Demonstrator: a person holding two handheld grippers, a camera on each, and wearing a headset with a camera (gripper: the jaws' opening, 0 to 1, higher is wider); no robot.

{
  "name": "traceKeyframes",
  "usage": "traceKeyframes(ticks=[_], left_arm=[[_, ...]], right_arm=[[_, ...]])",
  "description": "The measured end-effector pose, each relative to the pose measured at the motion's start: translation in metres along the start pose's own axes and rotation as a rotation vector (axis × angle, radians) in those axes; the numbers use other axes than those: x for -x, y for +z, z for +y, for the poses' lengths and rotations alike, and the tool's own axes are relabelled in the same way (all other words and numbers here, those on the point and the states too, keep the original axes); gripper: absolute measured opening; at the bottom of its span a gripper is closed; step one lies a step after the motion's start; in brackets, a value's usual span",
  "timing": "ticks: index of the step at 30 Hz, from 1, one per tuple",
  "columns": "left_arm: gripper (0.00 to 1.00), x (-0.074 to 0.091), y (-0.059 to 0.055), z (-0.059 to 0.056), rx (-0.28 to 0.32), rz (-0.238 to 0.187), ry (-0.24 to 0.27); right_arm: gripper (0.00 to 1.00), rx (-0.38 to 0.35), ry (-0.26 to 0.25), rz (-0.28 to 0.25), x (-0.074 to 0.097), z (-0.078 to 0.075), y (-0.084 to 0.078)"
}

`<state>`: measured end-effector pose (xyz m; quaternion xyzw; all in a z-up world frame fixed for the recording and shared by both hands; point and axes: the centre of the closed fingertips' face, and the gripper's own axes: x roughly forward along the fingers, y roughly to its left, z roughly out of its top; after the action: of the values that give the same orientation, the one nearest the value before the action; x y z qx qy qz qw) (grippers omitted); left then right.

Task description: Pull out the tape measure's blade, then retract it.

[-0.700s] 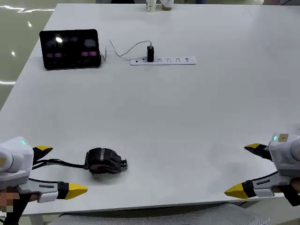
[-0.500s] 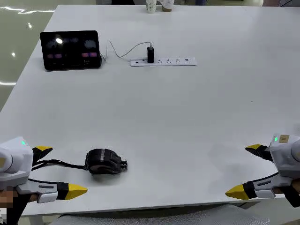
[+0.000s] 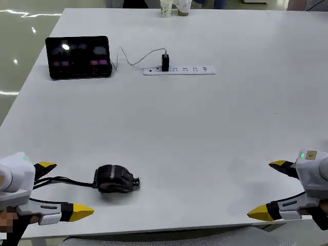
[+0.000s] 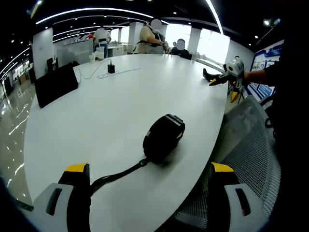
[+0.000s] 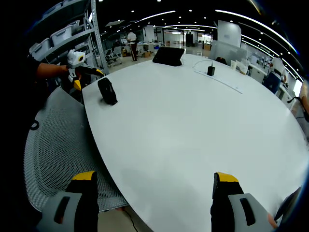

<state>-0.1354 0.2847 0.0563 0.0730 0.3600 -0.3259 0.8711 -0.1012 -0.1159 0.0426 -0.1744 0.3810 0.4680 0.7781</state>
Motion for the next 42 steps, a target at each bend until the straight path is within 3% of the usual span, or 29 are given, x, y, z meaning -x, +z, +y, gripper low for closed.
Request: traceKeyframes(ticks=[6, 12, 28, 33, 42], left_arm=[[0.99, -0.001, -0.001, 0.002, 0.001, 0.011, -0.001], [0.99, -0.003, 0.007, 0.002, -0.036, -0.025, -0.011], [0.99, -0.008, 0.008, 0.001, -0.136, 0.017, -0.058], [0.99, -0.012, 0.010, 0.001, -0.176, 0.044, -0.077], [0.99, -0.024, 0.017, -0.003, -0.253, 0.074, -0.129]], right_arm=[[0.99, 0.007, -0.002, -0.006, 0.000, -0.001, 0.003], [0.99, 0.028, 0.006, -0.018, -0.002, 0.002, 0.007], [0.99, 0.087, 0.017, -0.044, -0.015, 0.003, 0.018], [0.99, 0.145, 0.030, -0.039, -0.022, 0.003, 0.020], [0.99, 0.147, 0.060, -0.051, -0.034, 0.006, 0.033]])
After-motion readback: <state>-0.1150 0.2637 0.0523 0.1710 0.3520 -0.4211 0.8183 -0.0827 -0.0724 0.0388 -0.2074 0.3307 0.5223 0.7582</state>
